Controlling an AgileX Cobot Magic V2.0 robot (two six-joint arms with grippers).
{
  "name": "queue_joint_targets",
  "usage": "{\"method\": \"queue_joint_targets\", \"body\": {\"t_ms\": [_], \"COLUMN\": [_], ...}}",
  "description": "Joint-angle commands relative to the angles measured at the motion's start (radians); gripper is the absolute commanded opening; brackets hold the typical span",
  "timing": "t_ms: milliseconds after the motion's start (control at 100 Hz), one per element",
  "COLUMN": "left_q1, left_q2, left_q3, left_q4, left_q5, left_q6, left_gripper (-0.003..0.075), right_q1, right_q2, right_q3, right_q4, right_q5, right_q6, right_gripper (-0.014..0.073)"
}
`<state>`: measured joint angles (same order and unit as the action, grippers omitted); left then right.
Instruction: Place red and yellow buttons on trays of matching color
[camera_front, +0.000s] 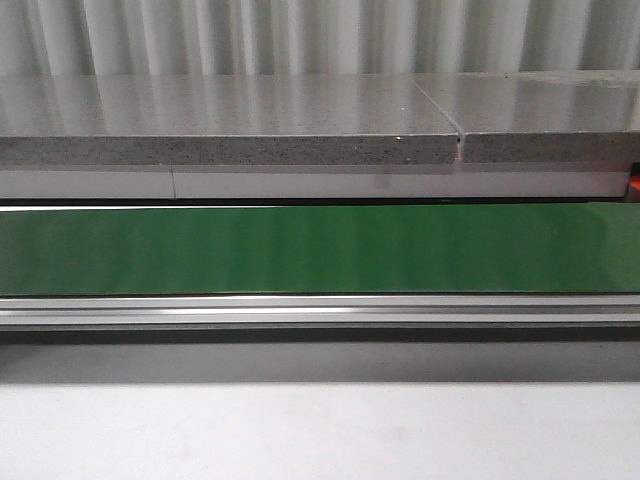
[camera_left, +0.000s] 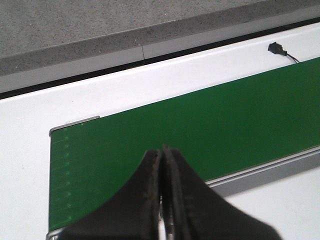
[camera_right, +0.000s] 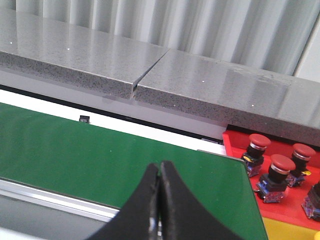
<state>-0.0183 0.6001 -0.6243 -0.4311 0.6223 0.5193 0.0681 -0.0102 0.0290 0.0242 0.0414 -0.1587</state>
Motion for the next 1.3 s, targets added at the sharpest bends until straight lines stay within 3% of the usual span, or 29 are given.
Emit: {"method": "queue_joint_targets", "body": {"t_ms": [0,420,730,800,970,1290], "left_q1": [-0.006,-0.006,-0.006,-0.006,-0.006,-0.006], "left_q2": [0.004,0.004,-0.052,-0.091,-0.221,-0.503], "left_q3": [-0.027,-0.027,0.09,0.14,0.283,0.509], "left_q4": [-0.025,-0.025,-0.015,0.063,0.379,0.464], "left_q5": [-0.067,-0.071,-0.351,-0.397,-0.505,-0.565], "left_q6": [-0.003,-0.003,-0.016,-0.097,-0.472,-0.533], "left_gripper": [-0.002,-0.002,-0.002,-0.002,-0.002,-0.002], "right_q1": [-0.006,-0.006,-0.006,-0.006,-0.006,-0.006], "right_q2": [-0.012,-0.012,-0.012,-0.012,-0.012,-0.012], "right_q3": [-0.007,-0.007,-0.007,-0.007,-0.007,-0.007], "right_q4": [-0.008,-0.008,-0.008,-0.008,-0.008,-0.008], "right_q5": [-0.086,-0.086,-0.086,-0.086,-0.086,-0.086], "right_q6": [0.001,0.001,0.001,0.001,0.001,0.001], "right_gripper": [-0.0069,-0.0069,-0.0069,-0.0069,-0.0069,-0.0069]}}
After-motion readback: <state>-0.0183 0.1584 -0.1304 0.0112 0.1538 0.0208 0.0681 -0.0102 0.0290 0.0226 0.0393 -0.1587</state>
